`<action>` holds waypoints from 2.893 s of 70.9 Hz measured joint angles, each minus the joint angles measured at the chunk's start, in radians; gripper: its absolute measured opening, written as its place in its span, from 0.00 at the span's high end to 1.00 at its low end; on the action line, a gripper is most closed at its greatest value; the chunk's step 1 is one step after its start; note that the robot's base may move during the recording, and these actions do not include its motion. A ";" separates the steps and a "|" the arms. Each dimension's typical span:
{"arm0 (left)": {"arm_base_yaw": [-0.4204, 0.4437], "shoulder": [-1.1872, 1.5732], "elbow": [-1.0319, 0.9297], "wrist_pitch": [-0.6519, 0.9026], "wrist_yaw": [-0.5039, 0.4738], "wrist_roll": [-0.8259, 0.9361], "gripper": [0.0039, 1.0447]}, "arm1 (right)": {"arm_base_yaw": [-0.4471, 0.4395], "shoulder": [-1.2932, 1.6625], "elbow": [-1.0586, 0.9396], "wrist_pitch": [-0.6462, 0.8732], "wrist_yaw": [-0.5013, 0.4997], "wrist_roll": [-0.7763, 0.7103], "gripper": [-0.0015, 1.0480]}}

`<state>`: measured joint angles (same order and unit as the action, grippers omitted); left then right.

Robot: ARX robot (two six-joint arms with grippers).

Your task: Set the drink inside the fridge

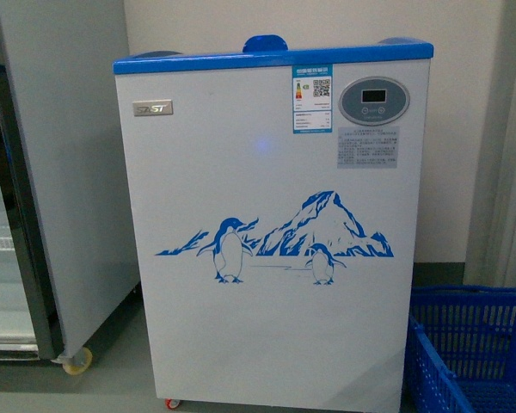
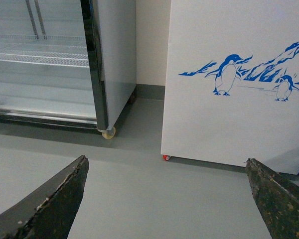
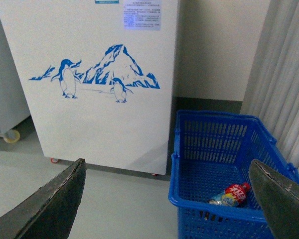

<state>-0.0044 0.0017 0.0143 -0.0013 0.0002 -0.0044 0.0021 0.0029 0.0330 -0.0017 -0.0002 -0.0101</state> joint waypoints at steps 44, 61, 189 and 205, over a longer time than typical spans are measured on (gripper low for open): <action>0.000 0.000 0.000 0.000 0.000 0.000 0.08 | 0.000 0.000 0.000 0.000 0.000 0.000 0.07; 0.000 0.000 0.000 0.000 0.000 0.000 0.08 | 0.000 0.000 0.000 0.000 0.000 0.000 0.07; 0.000 0.001 0.000 0.000 0.000 0.000 0.08 | -0.332 0.580 0.161 -0.045 0.165 0.166 0.07; 0.000 0.001 0.000 0.000 0.000 0.000 0.08 | -0.698 1.206 0.344 0.253 0.010 0.112 0.07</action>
<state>-0.0044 0.0025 0.0143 -0.0013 0.0002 -0.0044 -0.6960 1.2091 0.3775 0.2512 0.0093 0.1020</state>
